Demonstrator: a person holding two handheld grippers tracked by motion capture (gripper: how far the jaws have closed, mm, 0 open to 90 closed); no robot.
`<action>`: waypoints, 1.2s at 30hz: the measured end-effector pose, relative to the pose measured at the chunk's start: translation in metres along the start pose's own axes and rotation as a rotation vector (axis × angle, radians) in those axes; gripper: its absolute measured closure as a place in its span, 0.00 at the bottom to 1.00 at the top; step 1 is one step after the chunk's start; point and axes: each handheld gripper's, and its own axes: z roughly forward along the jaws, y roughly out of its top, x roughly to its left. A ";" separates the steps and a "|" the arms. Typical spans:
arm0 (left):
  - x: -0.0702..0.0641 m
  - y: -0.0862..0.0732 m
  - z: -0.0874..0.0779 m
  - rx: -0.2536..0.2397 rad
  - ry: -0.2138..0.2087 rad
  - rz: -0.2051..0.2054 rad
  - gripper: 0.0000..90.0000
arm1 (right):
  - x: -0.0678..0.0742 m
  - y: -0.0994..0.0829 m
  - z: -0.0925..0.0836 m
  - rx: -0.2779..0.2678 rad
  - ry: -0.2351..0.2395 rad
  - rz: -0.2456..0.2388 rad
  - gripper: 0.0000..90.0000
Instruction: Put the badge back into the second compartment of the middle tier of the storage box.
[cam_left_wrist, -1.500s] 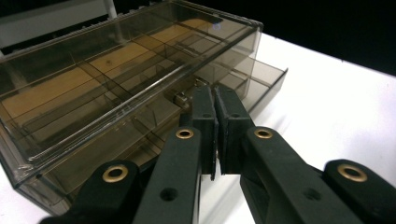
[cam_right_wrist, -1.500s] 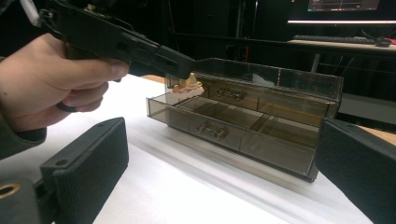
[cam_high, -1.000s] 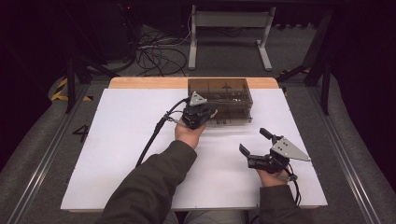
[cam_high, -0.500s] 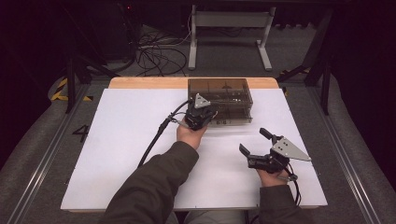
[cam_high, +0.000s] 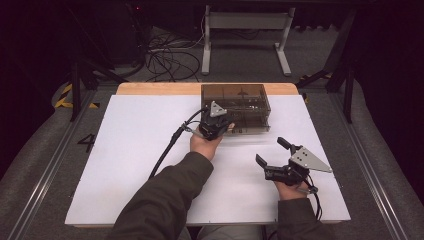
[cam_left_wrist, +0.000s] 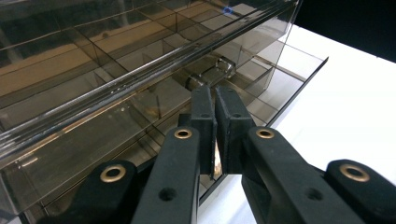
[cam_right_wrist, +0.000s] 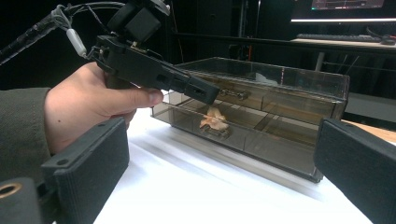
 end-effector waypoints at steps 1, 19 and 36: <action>0.000 0.001 -0.001 -0.004 0.004 0.004 0.96 | 0.000 0.000 0.000 0.000 0.000 0.000 0.05; -0.004 0.004 -0.014 -0.002 0.002 0.037 0.80 | 0.000 0.000 0.000 0.003 0.002 0.002 0.05; 0.002 0.000 -0.043 -0.048 -0.001 -0.019 0.54 | 0.001 -0.001 0.001 0.014 0.002 -0.001 0.05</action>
